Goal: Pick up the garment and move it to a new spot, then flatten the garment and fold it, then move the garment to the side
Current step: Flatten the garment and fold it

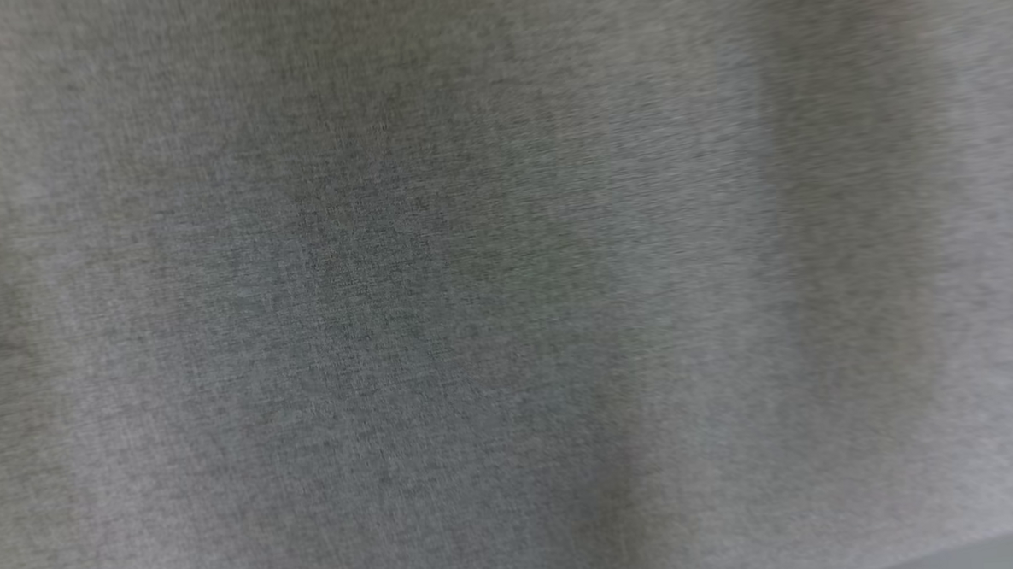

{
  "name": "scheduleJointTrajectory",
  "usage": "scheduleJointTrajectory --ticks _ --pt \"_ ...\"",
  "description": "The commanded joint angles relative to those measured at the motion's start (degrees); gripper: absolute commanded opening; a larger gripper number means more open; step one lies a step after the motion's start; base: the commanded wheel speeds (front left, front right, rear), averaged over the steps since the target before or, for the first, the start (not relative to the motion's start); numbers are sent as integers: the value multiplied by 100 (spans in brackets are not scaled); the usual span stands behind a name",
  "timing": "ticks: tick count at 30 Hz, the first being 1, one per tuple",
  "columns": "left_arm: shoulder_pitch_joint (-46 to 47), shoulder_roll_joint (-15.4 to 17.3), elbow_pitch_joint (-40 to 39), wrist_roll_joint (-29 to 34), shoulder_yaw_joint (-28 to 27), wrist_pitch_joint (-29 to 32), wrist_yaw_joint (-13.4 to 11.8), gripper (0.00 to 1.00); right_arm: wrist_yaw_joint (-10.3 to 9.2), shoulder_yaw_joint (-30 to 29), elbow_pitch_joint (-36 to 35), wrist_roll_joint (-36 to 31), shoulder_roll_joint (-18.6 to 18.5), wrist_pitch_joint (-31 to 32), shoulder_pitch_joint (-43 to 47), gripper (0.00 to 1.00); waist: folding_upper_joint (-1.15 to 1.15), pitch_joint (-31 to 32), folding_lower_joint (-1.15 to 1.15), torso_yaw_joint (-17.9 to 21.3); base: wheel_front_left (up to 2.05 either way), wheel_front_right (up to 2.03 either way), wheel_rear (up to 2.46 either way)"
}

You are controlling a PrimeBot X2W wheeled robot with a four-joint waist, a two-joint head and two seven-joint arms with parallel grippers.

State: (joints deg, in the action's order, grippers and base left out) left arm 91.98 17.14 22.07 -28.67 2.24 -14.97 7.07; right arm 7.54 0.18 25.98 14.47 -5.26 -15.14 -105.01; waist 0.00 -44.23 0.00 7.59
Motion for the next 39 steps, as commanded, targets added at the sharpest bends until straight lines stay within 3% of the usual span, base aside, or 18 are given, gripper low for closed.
scheduleJointTrajectory --ticks 1,7,12,18,23,30,39 --pt "-224 20 55 33 -10 -18 17 0 -14 140 67 40 -62 8 349 0 0 -206 0 -117 0 0 0" --pt "-1386 -42 70 -47 144 -23 36 0 -14 1010 -92 625 -475 3 1500 0 0 12 0 -229 0 0 0" --pt "-2583 111 -281 -367 429 -19 34 0 -14 1365 -783 1551 -864 355 2735 0 0 501 0 -261 0 0 0" --pt "-4036 319 -631 -746 622 -19 36 0 -14 1385 -1766 2157 -1239 1559 4592 0 0 1195 0 -234 0 0 0" --pt "-5136 200 -661 -909 736 -19 36 0 -14 1039 -2377 2061 -1414 2876 6311 0 0 1844 0 -322 0 0 0" --pt "-6427 3 -652 -960 668 -19 16 0 -14 319 -3272 1775 -808 3992 8228 0 0 2626 0 -370 0 0 0" --pt "-7896 -293 -902 -830 654 -19 -156 0 -14 -305 -3930 1126 -173 4806 9771 0 0 3380 0 -508 0 0 0"
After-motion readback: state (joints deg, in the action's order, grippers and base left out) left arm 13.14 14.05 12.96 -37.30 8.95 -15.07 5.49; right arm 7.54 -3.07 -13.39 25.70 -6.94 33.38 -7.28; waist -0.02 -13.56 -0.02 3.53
